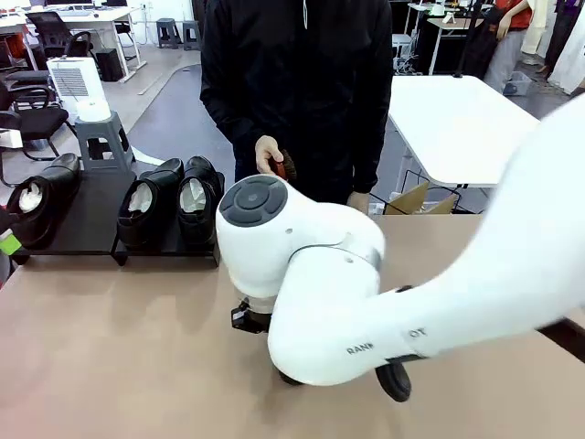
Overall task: Organize the shoes by placing them on the stand.
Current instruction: Pick up one Shoe and place it in the middle of the table, then place the Shoe from the middle of the table onto the Shoes Stand.
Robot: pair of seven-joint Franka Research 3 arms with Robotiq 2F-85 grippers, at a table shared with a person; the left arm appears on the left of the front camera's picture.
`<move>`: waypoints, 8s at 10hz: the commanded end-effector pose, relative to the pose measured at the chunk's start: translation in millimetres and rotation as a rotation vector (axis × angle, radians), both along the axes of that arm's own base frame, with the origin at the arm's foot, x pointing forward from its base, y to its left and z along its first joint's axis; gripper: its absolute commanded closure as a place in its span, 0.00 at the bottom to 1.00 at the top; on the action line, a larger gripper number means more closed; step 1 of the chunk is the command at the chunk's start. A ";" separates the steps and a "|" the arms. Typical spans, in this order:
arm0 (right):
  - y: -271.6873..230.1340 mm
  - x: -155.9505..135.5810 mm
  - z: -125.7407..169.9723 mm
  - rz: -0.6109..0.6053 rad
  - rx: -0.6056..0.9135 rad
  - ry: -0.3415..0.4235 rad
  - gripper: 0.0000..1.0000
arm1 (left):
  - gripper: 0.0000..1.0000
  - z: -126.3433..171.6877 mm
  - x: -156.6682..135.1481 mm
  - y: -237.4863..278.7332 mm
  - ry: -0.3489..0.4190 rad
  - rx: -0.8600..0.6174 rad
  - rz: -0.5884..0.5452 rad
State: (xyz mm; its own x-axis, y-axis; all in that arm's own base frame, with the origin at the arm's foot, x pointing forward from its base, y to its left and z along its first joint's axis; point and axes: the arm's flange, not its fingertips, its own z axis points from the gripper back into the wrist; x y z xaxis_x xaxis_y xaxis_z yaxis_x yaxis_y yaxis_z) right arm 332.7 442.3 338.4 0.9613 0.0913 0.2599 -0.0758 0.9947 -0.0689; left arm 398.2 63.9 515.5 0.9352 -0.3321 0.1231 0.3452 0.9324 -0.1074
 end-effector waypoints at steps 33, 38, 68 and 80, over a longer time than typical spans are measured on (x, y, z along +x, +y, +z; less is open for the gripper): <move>-268.7 -2.4 136.6 -0.570 -0.053 -0.228 0.00 | 0.00 -23.2 -71.8 -180.5 0.067 -0.043 -0.196; -268.7 -2.4 136.6 -0.570 -0.053 -0.228 0.00 | 0.00 -77.7 -46.2 -317.5 -0.116 -0.012 0.106; -268.7 -2.4 136.6 -0.570 -0.053 -0.228 0.00 | 1.00 -163.5 -32.2 -429.1 0.026 0.059 0.206; -268.7 -2.4 136.6 -0.570 -0.053 -0.228 0.00 | 1.00 59.1 -28.5 -238.1 -0.331 0.020 -0.014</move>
State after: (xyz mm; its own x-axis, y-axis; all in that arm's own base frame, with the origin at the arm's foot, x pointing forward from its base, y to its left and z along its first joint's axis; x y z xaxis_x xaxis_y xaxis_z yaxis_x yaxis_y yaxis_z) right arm 327.4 176.2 472.3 0.7806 -0.4105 0.4713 0.4982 0.8640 -0.0726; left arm 361.4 -175.4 574.9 0.8493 -0.3954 0.3498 0.4204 0.9073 0.0050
